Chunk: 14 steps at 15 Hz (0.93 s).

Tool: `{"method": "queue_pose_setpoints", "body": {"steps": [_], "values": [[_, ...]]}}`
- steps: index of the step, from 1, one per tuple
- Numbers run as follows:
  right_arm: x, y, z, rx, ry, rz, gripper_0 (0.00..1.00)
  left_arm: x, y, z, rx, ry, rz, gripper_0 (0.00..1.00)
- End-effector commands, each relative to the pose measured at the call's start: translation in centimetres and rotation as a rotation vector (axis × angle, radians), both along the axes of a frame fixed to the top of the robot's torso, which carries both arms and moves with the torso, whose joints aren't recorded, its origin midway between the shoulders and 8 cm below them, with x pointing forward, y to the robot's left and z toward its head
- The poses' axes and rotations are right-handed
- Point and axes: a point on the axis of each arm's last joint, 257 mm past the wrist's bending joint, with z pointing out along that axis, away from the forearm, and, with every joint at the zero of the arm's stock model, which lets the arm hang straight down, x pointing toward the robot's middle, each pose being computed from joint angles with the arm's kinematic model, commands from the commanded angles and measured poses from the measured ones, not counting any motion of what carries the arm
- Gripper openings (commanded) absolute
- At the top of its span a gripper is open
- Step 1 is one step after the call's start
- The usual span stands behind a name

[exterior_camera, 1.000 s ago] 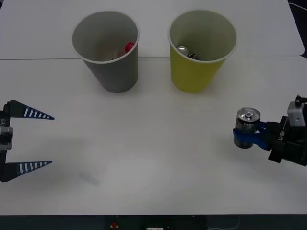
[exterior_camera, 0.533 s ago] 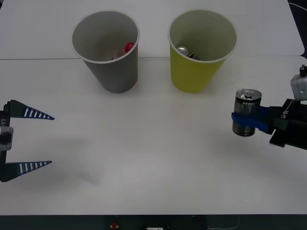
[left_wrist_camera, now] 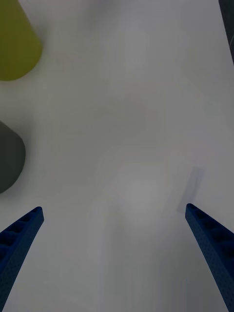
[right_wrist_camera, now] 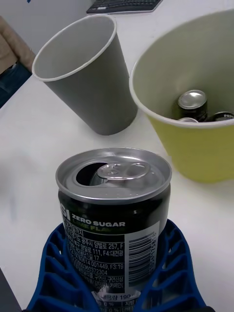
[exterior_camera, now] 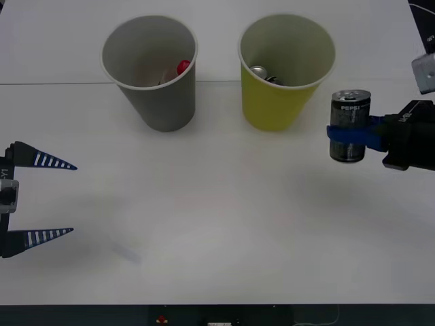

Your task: Put the can into the green bin and the plastic bottle into the gray bin

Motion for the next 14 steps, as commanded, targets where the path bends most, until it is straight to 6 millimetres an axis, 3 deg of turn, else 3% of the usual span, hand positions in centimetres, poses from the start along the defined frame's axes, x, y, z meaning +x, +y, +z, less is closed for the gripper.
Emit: {"method": "queue_pose_setpoints", "body": {"steps": [1,6,14], "values": [[1.0,-0.3,1.3,-0.036,-0.022,0.009,0.00,0.0,0.0,0.0,0.000,0.000,0.000,1.00],[3.6,-0.3,3.9,-0.082,-0.068,0.017,0.00,0.0,0.0,0.0,0.000,0.000,0.000,1.00],[9.9,0.0,7.4,-0.154,-0.070,0.012,0.00,0.0,0.0,0.0,0.000,0.000,0.000,1.00]]}}
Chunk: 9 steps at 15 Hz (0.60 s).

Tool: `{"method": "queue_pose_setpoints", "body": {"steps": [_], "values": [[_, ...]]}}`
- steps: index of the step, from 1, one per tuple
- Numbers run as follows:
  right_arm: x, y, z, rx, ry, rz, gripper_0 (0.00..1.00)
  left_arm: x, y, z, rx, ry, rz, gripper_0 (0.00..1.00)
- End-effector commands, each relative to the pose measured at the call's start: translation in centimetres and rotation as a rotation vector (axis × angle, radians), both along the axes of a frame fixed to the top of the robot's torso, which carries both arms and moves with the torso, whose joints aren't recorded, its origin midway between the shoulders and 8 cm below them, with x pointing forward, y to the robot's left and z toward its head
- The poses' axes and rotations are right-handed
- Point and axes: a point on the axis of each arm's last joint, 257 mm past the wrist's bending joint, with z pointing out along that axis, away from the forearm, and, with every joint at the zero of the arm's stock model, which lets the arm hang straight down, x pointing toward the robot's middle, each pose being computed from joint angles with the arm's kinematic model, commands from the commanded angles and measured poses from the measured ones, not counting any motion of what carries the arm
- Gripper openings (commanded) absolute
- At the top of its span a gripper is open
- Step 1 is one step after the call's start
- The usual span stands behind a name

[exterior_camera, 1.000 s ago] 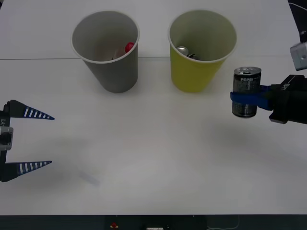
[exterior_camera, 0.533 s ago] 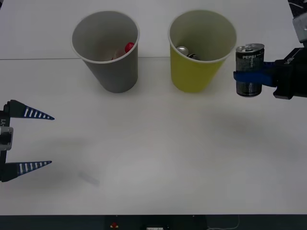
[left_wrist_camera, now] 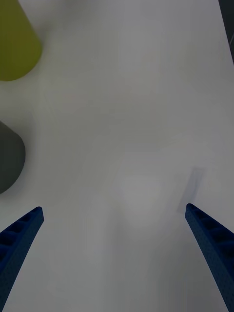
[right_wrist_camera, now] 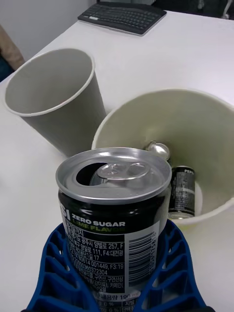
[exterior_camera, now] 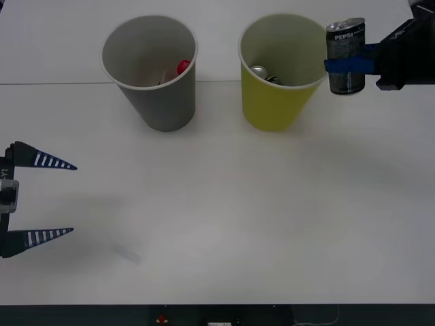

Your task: Put the can into the green bin and the plastic bottle into the gray bin

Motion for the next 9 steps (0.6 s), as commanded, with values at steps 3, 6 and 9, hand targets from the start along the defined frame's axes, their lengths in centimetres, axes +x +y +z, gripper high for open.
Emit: {"method": "queue_pose_setpoints", "body": {"steps": [3,6,9], "values": [[3.1,0.5,1.8,-0.057,0.050,0.002,0.00,0.0,0.0,0.0,0.000,0.000,0.000,1.00],[5.7,1.5,1.8,-0.101,0.048,-0.023,0.00,0.0,0.0,0.0,0.000,0.000,0.000,1.00],[8.2,2.5,1.3,-0.128,0.071,-0.048,0.00,0.0,0.0,0.0,0.000,0.000,0.000,1.00]]}}
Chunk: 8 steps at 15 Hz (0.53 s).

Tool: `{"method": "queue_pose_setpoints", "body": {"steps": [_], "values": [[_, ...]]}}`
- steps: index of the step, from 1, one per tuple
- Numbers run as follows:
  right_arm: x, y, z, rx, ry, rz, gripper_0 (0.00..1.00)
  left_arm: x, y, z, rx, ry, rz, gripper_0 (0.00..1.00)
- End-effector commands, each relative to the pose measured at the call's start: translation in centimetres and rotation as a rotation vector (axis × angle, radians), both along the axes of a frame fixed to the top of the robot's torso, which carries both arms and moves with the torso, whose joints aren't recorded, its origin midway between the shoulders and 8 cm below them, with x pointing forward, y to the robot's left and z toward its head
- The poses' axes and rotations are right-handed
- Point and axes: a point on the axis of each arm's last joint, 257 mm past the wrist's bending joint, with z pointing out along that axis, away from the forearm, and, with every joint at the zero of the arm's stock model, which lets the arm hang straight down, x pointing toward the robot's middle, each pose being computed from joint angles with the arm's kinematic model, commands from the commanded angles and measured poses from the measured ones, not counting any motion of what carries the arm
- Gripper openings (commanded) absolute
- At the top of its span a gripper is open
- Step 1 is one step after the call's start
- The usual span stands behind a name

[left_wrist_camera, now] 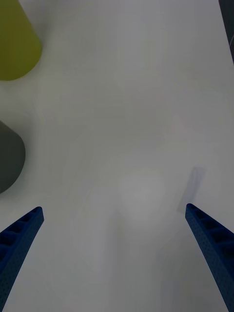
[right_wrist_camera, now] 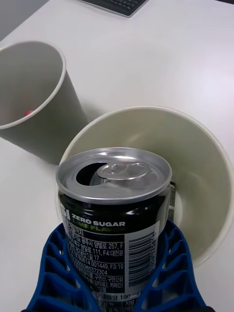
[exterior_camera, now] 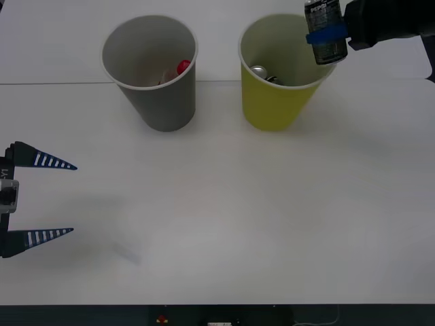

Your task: Put the can into the green bin and the plastic bottle into the gray bin

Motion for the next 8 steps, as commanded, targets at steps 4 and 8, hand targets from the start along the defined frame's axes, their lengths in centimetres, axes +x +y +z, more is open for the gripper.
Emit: {"method": "queue_pose_setpoints", "body": {"steps": [4,8], "values": [[4.1,2.3,-0.4,-0.020,0.032,-0.024,0.00,0.0,0.0,0.0,0.000,0.000,0.000,1.00],[4.6,2.8,-0.6,-0.031,0.027,-0.026,0.05,0.0,0.0,0.0,0.000,0.000,0.000,1.00]]}}
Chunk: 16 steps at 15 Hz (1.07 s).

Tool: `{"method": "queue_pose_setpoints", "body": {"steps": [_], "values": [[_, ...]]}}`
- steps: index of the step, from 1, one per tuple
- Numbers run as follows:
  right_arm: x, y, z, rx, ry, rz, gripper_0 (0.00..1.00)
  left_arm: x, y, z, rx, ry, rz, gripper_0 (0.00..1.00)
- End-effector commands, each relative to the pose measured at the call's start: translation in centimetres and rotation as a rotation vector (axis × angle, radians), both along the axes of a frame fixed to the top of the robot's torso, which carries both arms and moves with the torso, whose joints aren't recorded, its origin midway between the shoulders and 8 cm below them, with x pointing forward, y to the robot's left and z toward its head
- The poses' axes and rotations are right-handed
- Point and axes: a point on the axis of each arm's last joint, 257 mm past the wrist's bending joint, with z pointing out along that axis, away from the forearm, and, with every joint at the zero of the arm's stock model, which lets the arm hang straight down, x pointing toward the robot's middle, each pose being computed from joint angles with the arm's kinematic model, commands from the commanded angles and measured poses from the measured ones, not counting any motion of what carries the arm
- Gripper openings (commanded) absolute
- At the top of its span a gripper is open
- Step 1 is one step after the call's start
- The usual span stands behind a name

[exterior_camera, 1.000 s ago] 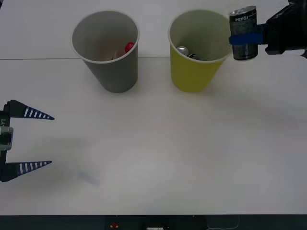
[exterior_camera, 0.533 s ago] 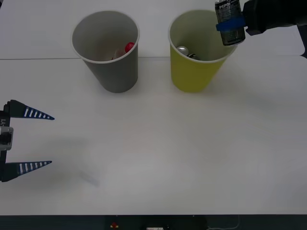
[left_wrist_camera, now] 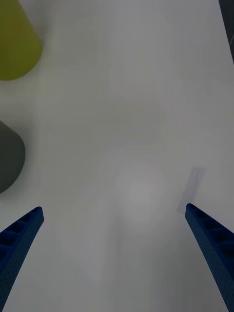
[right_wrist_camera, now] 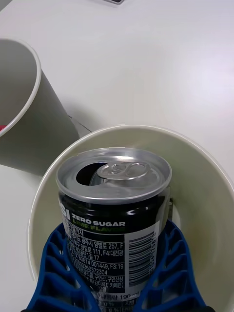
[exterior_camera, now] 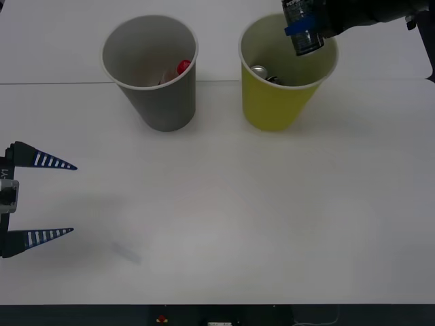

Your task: Put the can into the green bin and the plastic bottle into the gray bin

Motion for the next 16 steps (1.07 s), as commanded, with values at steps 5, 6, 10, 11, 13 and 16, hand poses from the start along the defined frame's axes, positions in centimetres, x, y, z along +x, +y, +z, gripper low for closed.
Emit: {"method": "queue_pose_setpoints", "body": {"steps": [5,6,10,11,13,16], "values": [[-0.1,0.2,-0.1,-0.014,-0.014,0.022,1.00,0.0,0.0,0.0,0.000,0.000,0.000,1.00],[0.0,0.1,-0.1,-0.024,-0.021,0.027,1.00,0.0,0.0,0.0,0.000,0.000,0.000,1.00],[-0.6,-0.2,0.5,-0.017,-0.027,0.058,1.00,0.0,0.0,0.0,0.000,0.000,0.000,1.00],[-1.1,-0.4,0.8,-0.012,-0.033,0.084,1.00,0.0,0.0,0.0,0.000,0.000,0.000,1.00],[-2.0,-0.8,1.4,0.011,-0.057,0.122,1.00,0.0,0.0,0.0,0.000,0.000,0.000,1.00],[-4.1,-1.6,1.6,0.012,-0.100,0.158,1.00,0.0,0.0,0.0,0.000,0.000,0.000,1.00]]}}
